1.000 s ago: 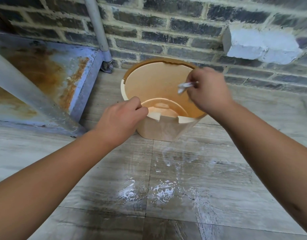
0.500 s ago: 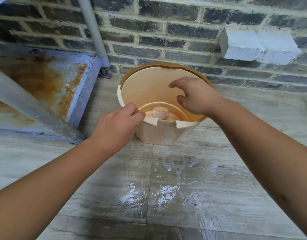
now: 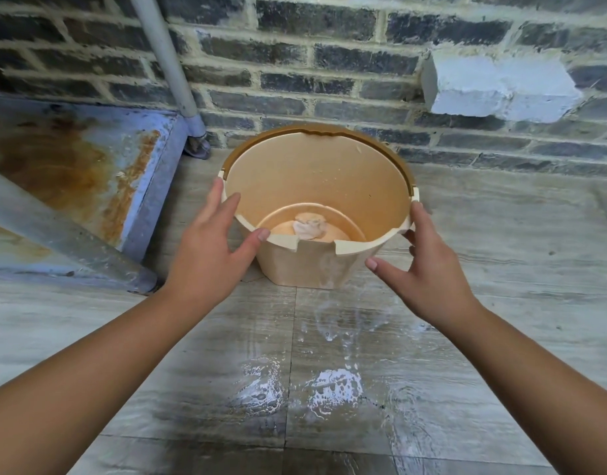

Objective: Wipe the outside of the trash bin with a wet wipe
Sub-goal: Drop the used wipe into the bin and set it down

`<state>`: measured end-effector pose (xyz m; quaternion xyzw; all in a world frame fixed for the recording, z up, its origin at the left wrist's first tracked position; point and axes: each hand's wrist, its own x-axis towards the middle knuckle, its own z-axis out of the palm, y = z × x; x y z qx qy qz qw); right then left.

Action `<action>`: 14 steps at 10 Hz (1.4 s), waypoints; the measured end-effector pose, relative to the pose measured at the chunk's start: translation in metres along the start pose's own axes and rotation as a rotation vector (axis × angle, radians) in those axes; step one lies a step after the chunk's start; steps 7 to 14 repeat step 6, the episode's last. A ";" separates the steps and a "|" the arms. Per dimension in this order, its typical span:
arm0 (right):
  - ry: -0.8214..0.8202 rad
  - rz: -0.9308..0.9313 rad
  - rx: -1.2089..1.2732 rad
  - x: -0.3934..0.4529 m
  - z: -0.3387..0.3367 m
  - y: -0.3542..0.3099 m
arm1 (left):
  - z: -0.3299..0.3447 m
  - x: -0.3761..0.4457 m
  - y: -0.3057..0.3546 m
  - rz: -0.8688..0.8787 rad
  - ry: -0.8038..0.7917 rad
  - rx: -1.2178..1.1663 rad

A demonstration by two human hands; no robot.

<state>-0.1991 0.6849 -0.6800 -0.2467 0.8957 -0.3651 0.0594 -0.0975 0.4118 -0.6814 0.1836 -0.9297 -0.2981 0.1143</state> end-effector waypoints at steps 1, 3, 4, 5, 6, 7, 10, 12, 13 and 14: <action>-0.010 0.011 0.049 0.011 0.001 0.004 | 0.003 0.006 0.001 -0.025 0.025 -0.028; 0.033 0.083 0.136 0.045 0.004 0.005 | 0.009 0.030 0.003 -0.049 0.048 -0.053; 0.034 0.091 0.114 0.056 0.002 0.002 | 0.006 0.040 0.002 -0.055 0.032 -0.079; 0.011 0.128 0.067 0.061 -0.001 0.001 | 0.004 0.043 0.003 -0.049 0.008 -0.074; -0.057 0.134 0.029 0.053 -0.010 -0.008 | -0.008 0.039 0.018 -0.051 -0.040 0.022; -0.057 0.134 0.029 0.053 -0.010 -0.008 | -0.008 0.039 0.018 -0.051 -0.040 0.022; -0.057 0.134 0.029 0.053 -0.010 -0.008 | -0.008 0.039 0.018 -0.051 -0.040 0.022; -0.057 0.134 0.029 0.053 -0.010 -0.008 | -0.008 0.039 0.018 -0.051 -0.040 0.022; -0.057 0.134 0.029 0.053 -0.010 -0.008 | -0.008 0.039 0.018 -0.051 -0.040 0.022; -0.057 0.134 0.029 0.053 -0.010 -0.008 | -0.008 0.039 0.018 -0.051 -0.040 0.022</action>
